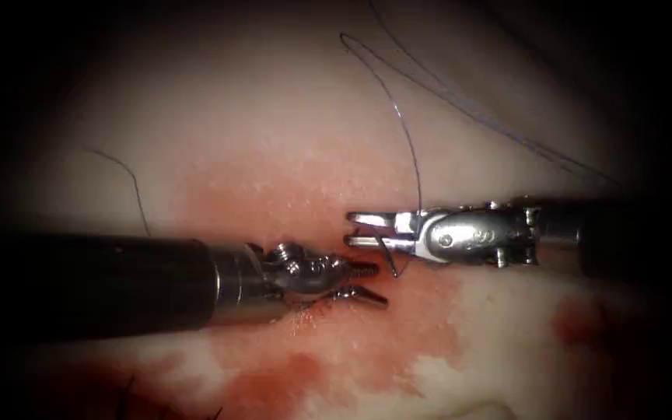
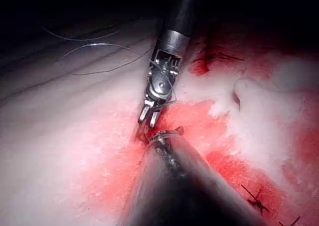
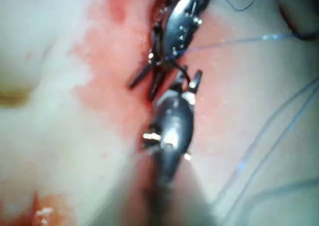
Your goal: Wound Closure
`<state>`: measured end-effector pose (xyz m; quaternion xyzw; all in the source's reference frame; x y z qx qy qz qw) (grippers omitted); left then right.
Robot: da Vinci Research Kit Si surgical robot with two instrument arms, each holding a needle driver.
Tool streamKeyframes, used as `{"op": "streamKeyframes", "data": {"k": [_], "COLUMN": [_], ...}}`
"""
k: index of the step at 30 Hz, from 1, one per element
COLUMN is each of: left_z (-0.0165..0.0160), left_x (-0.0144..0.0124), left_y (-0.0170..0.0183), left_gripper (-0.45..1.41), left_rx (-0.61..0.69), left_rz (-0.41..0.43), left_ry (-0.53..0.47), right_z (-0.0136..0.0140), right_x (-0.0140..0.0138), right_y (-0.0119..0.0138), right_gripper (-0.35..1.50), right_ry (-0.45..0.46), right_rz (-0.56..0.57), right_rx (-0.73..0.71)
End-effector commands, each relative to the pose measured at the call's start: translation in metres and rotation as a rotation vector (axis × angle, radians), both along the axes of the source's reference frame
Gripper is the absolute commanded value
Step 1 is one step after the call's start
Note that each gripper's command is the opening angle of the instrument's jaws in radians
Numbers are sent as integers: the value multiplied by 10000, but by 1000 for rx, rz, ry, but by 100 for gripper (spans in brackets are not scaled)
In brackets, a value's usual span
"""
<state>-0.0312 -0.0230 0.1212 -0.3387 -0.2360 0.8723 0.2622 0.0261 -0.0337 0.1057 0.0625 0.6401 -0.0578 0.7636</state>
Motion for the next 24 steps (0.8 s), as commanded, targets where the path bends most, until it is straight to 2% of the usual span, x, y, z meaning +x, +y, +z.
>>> {"op": "streamKeyframes", "data": {"k": [1,7,14,24], "left_z": [4,4,2,1], "left_x": [-5,-5,-6,-6], "left_y": [-1,-1,-1,-1], "left_gripper": [37,37,37,37], "left_rx": [1,4,5,5], "left_rz": [-1,1,1,2], "left_ry": [0,-2,-2,0], "right_z": [7,-5,12,17], "right_x": [8,7,6,5], "right_y": [-3,7,-7,-9], "right_gripper": [-35,-35,-35,-35], "right_ry": [-1,1,-31,-58], "right_rz": [-6,5,-17,-27], "right_rx": [0,12,39,92]}}
